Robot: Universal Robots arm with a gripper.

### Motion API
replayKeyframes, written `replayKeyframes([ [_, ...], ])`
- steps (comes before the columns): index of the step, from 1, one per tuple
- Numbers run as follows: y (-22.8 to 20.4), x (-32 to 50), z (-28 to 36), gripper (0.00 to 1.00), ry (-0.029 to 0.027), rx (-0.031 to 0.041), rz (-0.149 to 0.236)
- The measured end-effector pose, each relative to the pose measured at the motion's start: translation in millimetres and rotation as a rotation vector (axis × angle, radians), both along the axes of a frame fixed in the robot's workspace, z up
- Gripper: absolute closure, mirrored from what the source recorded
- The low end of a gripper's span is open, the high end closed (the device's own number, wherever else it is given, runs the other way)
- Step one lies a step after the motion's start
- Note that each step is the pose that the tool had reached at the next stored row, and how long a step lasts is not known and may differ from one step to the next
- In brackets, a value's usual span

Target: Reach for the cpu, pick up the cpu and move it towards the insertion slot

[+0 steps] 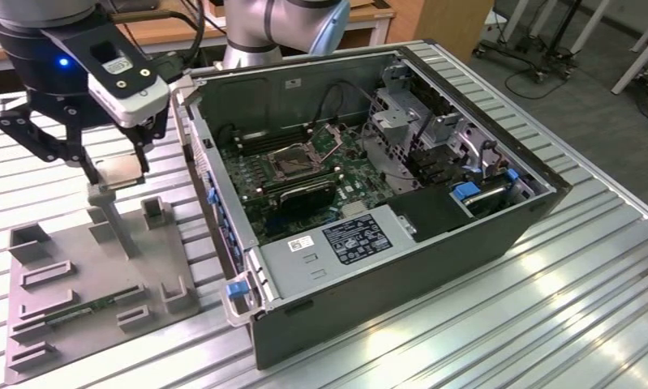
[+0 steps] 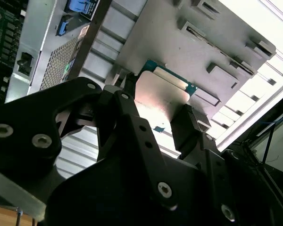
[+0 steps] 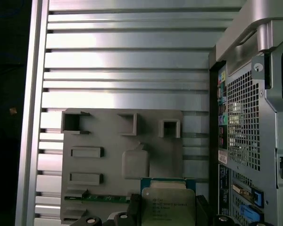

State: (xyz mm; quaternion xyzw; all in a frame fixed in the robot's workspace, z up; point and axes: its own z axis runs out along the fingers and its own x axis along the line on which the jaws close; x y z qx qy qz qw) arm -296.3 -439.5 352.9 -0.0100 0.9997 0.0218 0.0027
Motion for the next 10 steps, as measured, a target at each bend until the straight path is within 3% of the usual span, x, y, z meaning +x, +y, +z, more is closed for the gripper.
replayKeyframes([
  [10,0.0,28.7,0.0,0.46,0.0,0.0,0.0],
])
